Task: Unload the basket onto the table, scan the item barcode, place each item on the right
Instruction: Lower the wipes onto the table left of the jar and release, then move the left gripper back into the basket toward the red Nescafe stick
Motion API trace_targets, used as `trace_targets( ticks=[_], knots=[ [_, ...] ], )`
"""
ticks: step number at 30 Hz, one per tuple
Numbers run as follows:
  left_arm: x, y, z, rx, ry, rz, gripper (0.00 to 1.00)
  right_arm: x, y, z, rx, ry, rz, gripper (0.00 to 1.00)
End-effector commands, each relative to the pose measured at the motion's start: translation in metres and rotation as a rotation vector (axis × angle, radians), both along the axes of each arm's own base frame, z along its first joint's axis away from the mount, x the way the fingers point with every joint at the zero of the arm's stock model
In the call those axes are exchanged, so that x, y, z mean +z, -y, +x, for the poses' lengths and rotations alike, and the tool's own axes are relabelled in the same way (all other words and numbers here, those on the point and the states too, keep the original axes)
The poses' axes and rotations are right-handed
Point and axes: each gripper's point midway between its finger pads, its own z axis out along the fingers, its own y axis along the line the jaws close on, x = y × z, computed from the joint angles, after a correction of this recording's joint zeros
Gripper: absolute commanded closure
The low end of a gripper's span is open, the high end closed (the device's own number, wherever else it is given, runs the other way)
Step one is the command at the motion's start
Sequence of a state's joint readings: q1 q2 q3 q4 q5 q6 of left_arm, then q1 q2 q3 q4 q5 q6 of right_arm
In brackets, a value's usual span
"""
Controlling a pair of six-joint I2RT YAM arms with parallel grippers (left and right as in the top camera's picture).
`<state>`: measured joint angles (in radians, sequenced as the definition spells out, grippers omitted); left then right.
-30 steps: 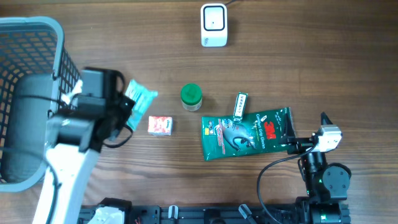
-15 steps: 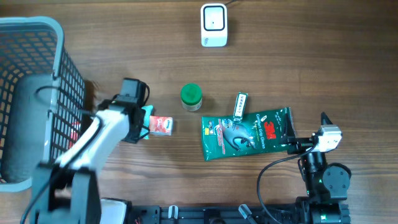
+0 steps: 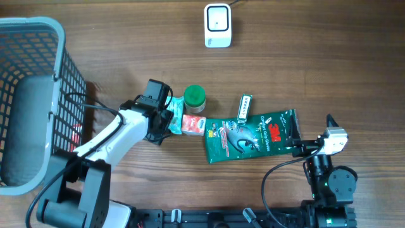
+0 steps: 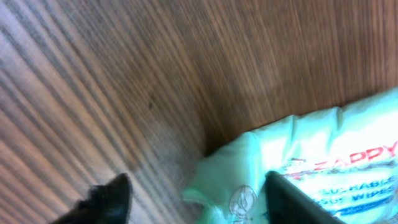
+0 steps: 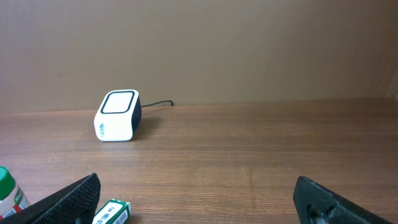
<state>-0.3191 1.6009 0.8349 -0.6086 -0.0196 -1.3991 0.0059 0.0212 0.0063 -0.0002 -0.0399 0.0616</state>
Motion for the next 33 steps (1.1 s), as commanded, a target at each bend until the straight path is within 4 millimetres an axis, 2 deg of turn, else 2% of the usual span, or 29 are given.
trace_targets(
  ticks=[1, 2, 5, 6, 13, 16, 17, 26, 29, 31, 33],
  knots=[
    [0.020, 0.003, 0.000, -0.038, 0.061, -0.024, 0.20, 0.001, 0.001, 0.000, -0.009, 0.007, -0.009, 0.00],
    [0.027, 0.003, 0.001, -0.040, 0.084, -0.026, 0.18, 0.001, 0.001, 0.000, -0.009, 0.007, -0.009, 0.00],
    [0.057, -0.002, 0.004, -0.030, 0.177, -0.021, 0.01, 0.001, 0.001, 0.000, -0.009, 0.007, -0.009, 0.00],
    [0.064, -0.004, 0.004, -0.027, 0.200, -0.019, 0.00, 0.001, 0.001, 0.000, -0.009, 0.007, -0.009, 0.00],
    [0.148, -0.018, 0.008, -0.053, 0.496, 0.001, 0.00, 0.001, 0.001, 0.000, -0.009, 0.007, -0.009, 0.00],
    [0.186, -0.026, 0.010, -0.083, 0.622, 0.046, 0.00, 0.001, 0.001, 0.000, -0.009, 0.007, -0.009, 0.00],
    [0.205, -0.030, 0.011, -0.102, 0.679, 0.074, 0.00, 0.001, 0.001, 0.000, -0.009, 0.007, -0.009, 0.00],
    [0.281, -0.047, 0.020, -0.191, 0.856, 0.257, 0.01, 0.001, 0.001, 0.000, -0.009, 0.007, -0.009, 0.00],
    [0.319, -0.054, 0.022, -0.218, 0.927, 0.335, 0.00, 0.001, 0.001, 0.000, -0.009, 0.007, -0.009, 0.00],
    [0.350, -0.062, 0.021, -0.225, 0.982, 0.406, 0.01, 0.001, 0.001, 0.000, -0.009, 0.007, -0.009, 0.00],
    [0.386, -0.083, 0.014, -0.154, 1.015, 0.501, 0.01, 0.001, 0.001, 0.000, -0.009, 0.007, -0.009, 0.00]
  ],
)
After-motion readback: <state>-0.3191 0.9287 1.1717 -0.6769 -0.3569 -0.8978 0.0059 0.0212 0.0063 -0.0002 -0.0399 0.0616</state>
